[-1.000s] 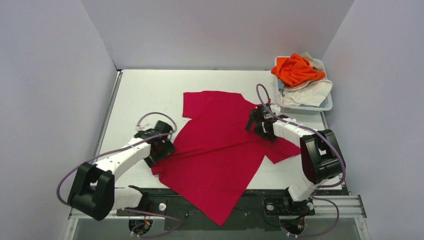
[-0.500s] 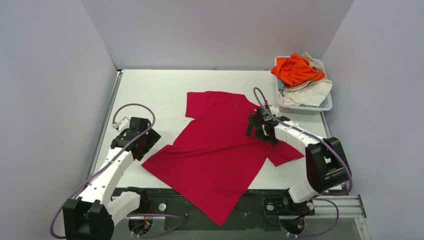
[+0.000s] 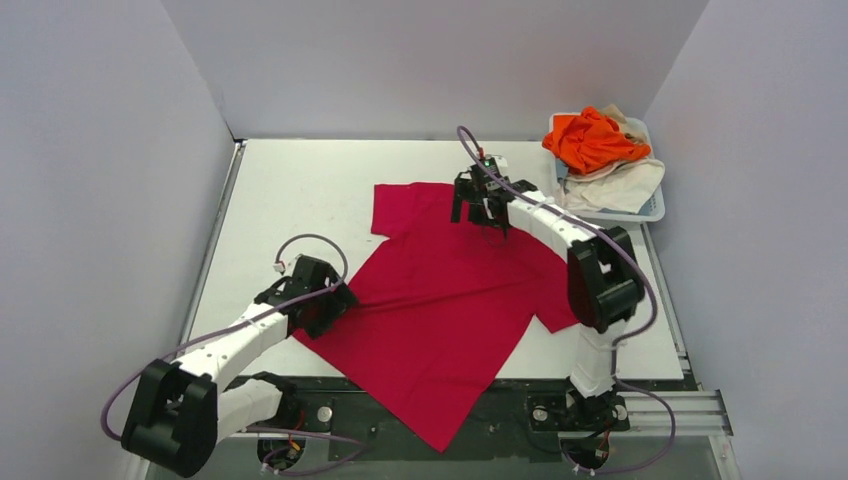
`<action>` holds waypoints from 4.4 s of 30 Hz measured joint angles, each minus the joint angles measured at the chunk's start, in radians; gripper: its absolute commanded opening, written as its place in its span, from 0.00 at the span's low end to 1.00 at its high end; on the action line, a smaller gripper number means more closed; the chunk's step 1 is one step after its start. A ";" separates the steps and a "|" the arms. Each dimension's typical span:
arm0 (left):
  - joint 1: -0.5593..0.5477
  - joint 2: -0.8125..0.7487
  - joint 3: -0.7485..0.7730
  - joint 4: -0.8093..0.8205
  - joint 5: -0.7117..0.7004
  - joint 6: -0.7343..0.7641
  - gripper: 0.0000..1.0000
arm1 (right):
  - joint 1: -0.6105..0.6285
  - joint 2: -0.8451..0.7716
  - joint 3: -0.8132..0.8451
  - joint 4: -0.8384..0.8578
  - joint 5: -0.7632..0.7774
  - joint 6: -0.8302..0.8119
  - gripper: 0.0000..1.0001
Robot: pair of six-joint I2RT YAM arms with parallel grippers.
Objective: Fold and stack the t-shirts
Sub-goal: Flatten out the tshirt, then grab the side of the flattened tshirt closest away from the robot with both arms
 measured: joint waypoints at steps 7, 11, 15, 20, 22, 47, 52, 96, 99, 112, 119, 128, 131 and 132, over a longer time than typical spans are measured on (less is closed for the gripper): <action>0.156 0.213 0.137 0.008 0.017 0.027 0.94 | -0.023 0.252 0.150 0.006 -0.022 0.048 0.93; 0.267 0.380 0.273 -0.002 -0.009 0.076 0.94 | -0.070 0.239 0.108 0.024 -0.008 0.123 0.93; 0.310 0.663 0.576 -0.073 -0.068 0.148 0.94 | -0.110 0.108 -0.101 0.093 0.037 0.212 0.93; 0.301 1.140 1.256 -0.191 -0.093 0.267 0.94 | -0.095 -0.177 -0.486 0.192 0.095 0.367 0.93; 0.281 1.269 1.472 -0.225 -0.091 0.313 0.94 | -0.052 -0.278 -0.600 0.217 0.113 0.421 0.93; 0.240 0.813 0.975 -0.174 -0.157 0.408 0.96 | -0.112 0.036 -0.047 -0.058 0.076 0.164 0.95; 0.283 0.894 0.878 -0.120 -0.055 0.390 0.96 | -0.127 0.182 0.045 -0.081 0.093 0.167 0.95; 0.336 0.378 0.666 -0.302 -0.296 0.127 0.96 | -0.119 0.214 0.458 -0.279 0.035 0.085 0.99; 0.338 0.164 0.502 -0.336 -0.341 0.069 0.94 | -0.014 -0.055 0.215 -0.236 0.057 0.074 0.99; 0.365 0.052 0.108 -0.279 -0.224 0.032 0.66 | 0.315 -0.617 -0.588 -0.221 0.130 0.228 0.98; 0.406 0.133 0.090 -0.175 -0.197 0.037 0.36 | 0.394 -0.789 -0.704 -0.258 0.135 0.317 0.97; 0.420 0.108 0.060 -0.128 -0.192 0.058 0.00 | 0.537 -0.839 -0.731 -0.366 0.122 0.371 0.89; 0.421 0.108 0.060 -0.127 -0.190 0.063 0.00 | 0.629 -0.797 -0.731 -0.385 0.109 0.373 0.83; 0.422 0.108 0.060 -0.127 -0.189 0.063 0.00 | 0.658 -0.771 -0.731 -0.388 0.108 0.374 0.78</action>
